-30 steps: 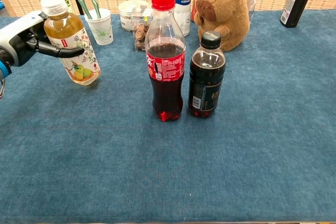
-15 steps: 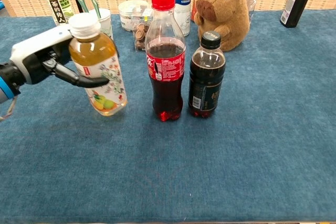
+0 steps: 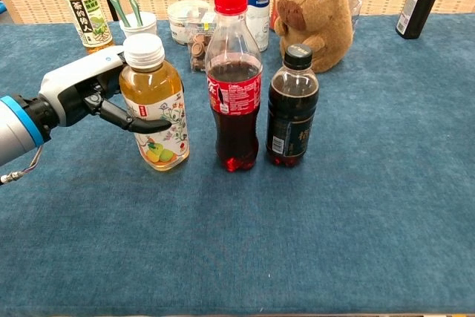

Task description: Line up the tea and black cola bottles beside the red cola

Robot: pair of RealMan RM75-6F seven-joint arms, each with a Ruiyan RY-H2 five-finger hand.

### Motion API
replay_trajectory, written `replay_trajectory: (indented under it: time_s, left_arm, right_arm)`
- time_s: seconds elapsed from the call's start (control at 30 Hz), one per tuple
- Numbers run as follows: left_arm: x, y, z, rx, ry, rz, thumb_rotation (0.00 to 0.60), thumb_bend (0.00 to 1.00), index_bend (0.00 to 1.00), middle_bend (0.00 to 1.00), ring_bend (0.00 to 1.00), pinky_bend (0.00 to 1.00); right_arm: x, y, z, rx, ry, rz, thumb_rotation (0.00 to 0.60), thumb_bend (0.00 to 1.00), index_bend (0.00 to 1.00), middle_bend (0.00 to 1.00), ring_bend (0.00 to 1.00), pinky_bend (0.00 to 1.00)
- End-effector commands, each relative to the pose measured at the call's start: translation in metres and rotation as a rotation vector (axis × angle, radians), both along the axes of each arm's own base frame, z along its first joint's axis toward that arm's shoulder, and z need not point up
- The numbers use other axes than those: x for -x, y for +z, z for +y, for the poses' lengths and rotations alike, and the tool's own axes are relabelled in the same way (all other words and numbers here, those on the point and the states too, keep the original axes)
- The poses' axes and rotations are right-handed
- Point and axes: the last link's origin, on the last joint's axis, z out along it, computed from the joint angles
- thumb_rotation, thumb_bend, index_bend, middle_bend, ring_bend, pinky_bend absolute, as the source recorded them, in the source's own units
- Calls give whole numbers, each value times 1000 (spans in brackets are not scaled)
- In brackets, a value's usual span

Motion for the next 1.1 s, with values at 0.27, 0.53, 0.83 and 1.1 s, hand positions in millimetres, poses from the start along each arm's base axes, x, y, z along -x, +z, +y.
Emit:
replay_trajectory:
  time_s: [0.27, 0.53, 0.83, 1.1]
  left_arm:
    - [-5, -10, 5, 26, 11, -32, 600, 409, 586, 506, 532, 604]
    - [-8, -18, 2, 40, -12, 0, 600, 404, 491, 441, 428, 520]
    - [-4, -15, 0, 70, -24, 26, 600, 247, 0, 0, 0, 0]
    - [2, -2, -2, 52, -28, 2, 600, 206, 0, 0, 0, 0]
  right_arm:
    - [-1, 0, -1, 6, -2, -2, 600, 0, 0, 0, 0, 0]
    - [-1, 2, -1, 9, -4, -8, 600, 0, 0, 0, 0, 0]
    - [0, 3, -1, 14, -9, -10, 600, 0, 0, 0, 0, 0]
    - [-2, 2, -2, 11, -6, -12, 600, 0, 0, 0, 0, 0]
